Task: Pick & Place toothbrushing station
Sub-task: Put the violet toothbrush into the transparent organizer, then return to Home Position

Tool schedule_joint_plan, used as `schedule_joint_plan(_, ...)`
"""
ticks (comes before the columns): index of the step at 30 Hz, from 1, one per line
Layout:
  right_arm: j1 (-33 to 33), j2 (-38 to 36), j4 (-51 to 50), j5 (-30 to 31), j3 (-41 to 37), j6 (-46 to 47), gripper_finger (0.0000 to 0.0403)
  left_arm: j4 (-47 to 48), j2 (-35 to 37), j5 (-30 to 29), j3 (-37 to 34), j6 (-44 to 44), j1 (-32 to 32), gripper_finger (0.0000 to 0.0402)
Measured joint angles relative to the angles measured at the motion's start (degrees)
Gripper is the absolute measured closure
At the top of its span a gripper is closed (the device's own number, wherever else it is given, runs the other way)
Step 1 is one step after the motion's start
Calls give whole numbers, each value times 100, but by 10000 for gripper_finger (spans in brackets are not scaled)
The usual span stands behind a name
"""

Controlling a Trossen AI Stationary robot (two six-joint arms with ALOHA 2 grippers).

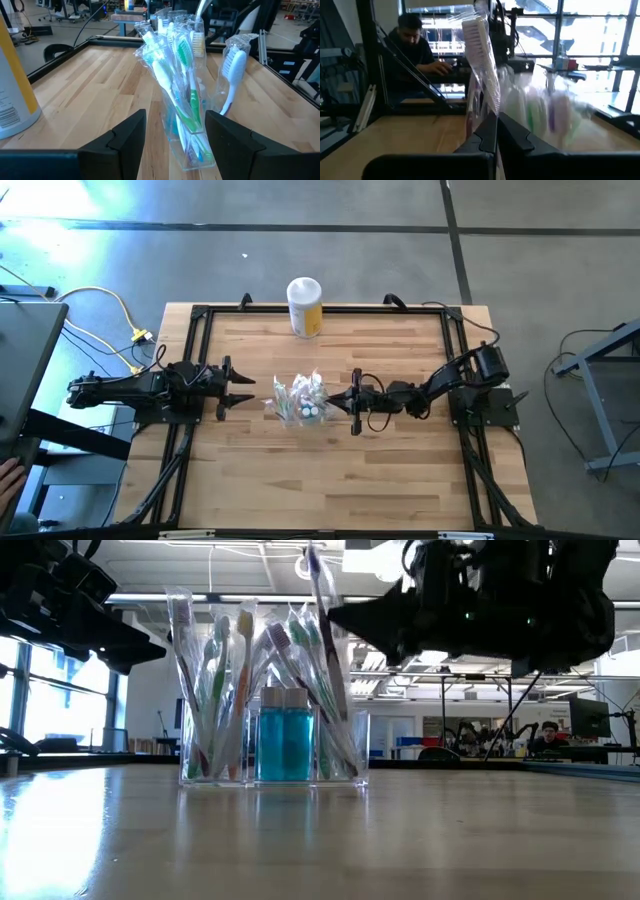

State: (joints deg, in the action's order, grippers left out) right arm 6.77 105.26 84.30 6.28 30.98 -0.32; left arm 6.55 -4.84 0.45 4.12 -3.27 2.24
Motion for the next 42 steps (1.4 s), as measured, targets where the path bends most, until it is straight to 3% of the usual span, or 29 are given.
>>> schedule_joint_plan(6, 214, 332, -47, 791, -10, 166, 400, 0, 0, 0, 2, 0, -2, 202)
schedule_joint_plan(13, 213, 659, -97, 1155, -9, 583, 400, 0, 0, 0, 2, 0, 0, 202)
schedule_joint_plan(26, 302, 435, -502, 1185, -15, 912, 400, 0, 0, 0, 4, 0, 0, 202)
schedule_joint_plan(30, 417, -5, -1325, 1278, -13, 903, 394, 0, 0, 0, 4, -2, -1, 202)
schedule_joint_plan(36, 524, -561, -2483, 1608, -14, 916, 339, 0, -2, 0, 4, 0, -2, 202)
schedule_joint_plan(42, 638, -929, -2545, 1962, -15, 826, 244, 0, -2, 0, 4, 0, 0, 202)
